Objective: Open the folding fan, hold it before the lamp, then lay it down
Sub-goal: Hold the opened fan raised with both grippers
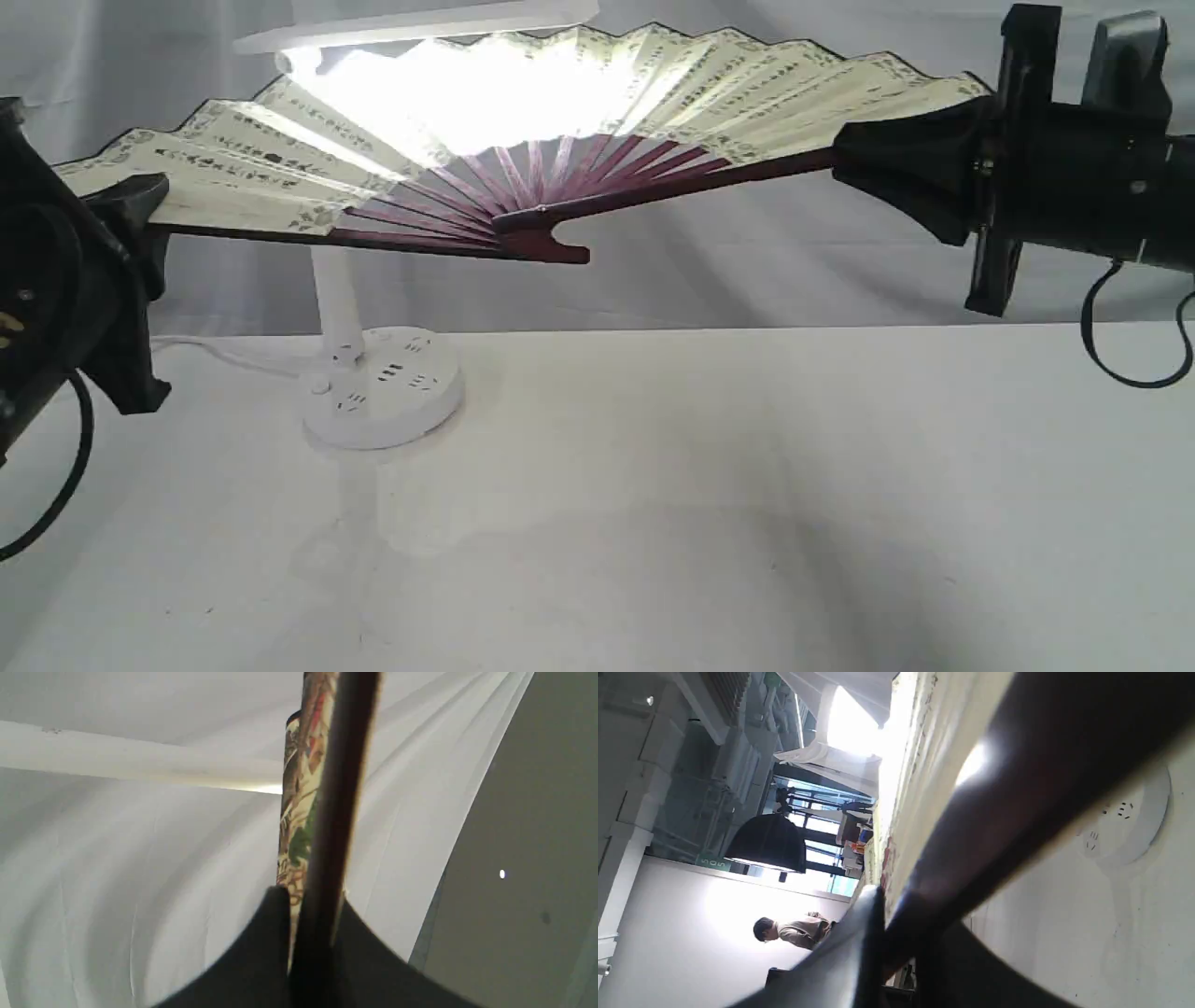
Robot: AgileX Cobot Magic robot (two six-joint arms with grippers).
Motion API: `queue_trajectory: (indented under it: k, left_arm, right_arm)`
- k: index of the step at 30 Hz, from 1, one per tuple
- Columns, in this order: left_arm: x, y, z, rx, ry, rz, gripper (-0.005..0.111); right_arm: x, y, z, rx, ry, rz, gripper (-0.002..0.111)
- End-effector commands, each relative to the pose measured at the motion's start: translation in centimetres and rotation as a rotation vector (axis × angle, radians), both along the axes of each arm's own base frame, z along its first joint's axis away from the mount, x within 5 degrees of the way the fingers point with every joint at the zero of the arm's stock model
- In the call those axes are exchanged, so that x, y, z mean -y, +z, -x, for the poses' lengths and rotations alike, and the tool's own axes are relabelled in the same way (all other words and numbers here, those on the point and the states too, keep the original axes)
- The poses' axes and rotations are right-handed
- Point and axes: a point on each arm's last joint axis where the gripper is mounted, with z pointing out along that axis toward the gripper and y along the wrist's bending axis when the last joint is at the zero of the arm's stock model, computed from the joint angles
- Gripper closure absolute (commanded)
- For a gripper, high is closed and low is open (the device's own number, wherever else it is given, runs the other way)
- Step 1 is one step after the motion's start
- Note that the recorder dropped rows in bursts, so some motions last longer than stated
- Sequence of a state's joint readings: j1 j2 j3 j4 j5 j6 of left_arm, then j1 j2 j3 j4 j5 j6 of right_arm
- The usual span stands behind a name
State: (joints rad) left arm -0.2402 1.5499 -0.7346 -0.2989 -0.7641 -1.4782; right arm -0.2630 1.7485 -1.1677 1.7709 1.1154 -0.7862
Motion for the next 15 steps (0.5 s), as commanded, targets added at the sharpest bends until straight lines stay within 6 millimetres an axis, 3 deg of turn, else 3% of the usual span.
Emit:
queue_trajectory:
  k: [1, 15]
  left_arm:
    - [-1.57, 1.29, 0.21, 0.078, 0.11, 0.117, 0.107]
    - [-1.56, 1.24, 0.2, 0.071, 0.111, 0.066, 0.107]
  right_arm:
    - [0.87, -0.3, -0.12, 0.008, -0.057, 0.079, 0.108]
    - [0.96, -0.36, -0.2, 0.003, -0.069, 0.085, 0.108]
